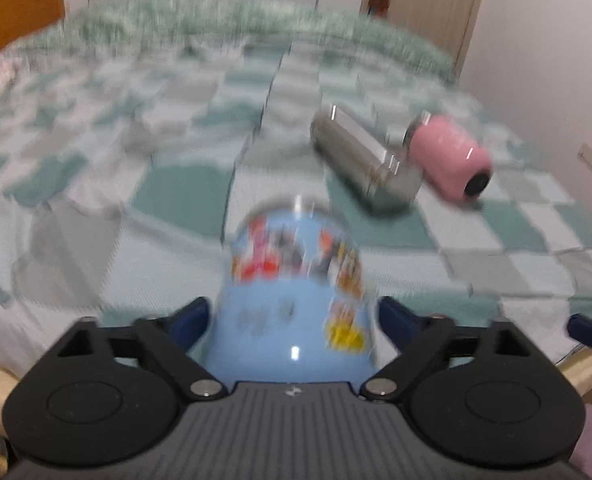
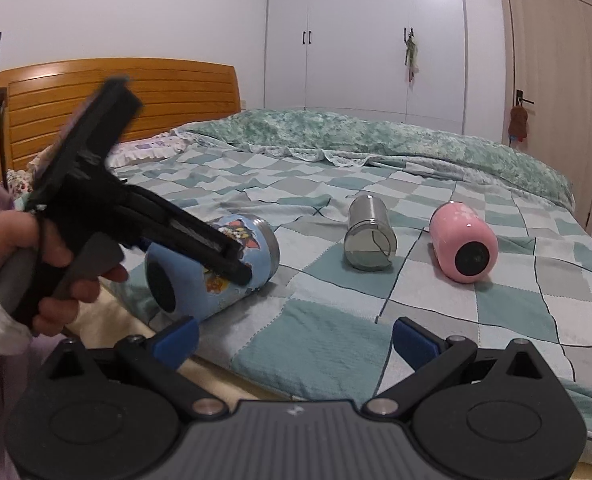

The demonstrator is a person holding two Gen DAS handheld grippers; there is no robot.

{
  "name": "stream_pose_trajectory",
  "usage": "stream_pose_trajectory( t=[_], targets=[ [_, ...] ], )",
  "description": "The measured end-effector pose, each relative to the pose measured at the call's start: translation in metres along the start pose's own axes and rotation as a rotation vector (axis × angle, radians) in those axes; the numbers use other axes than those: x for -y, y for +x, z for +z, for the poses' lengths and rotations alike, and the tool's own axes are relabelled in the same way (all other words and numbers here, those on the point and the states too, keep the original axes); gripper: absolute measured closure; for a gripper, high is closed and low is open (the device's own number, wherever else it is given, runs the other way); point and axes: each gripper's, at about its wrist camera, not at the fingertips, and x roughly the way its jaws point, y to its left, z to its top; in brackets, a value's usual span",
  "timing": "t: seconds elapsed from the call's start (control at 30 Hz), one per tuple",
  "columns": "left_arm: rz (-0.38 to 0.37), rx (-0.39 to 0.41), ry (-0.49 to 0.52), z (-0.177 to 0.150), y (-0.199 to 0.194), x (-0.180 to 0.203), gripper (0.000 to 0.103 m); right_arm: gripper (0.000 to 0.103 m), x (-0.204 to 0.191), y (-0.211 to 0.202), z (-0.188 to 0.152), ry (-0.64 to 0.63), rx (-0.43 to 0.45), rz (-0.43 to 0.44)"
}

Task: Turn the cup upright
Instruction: 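Lower the blue tumbler onto the blanket and open the left gripper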

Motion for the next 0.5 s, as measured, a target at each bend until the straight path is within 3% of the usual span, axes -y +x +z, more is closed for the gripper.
stream_pose_trajectory(
  t=[0.1, 0.2, 0.3, 0.5],
  targets=[
    [0.021, 0.147, 0.046, 0.002, -0.036, -0.009, 0.0, 0.0, -0.004, 0.007, 0.011, -0.003, -0.005, 0.005],
    [0.059, 0.228, 0.061, 0.004, -0.062, -0.026, 0.0, 0.0, -0.015, 0.022, 0.028, 0.006, -0.015, 0.018],
    [0.094, 0.261, 0.056, 0.002, -0.075, -0.046, 0.0, 0.0, -0.03, 0.042, 0.048, 0.024, -0.027, 0.03],
    [0.168, 0.246, 0.043, -0.012, -0.078, -0.086, 0.0, 0.0, -0.051, 0.102, 0.085, 0.146, -0.183, 0.053]
  ],
)
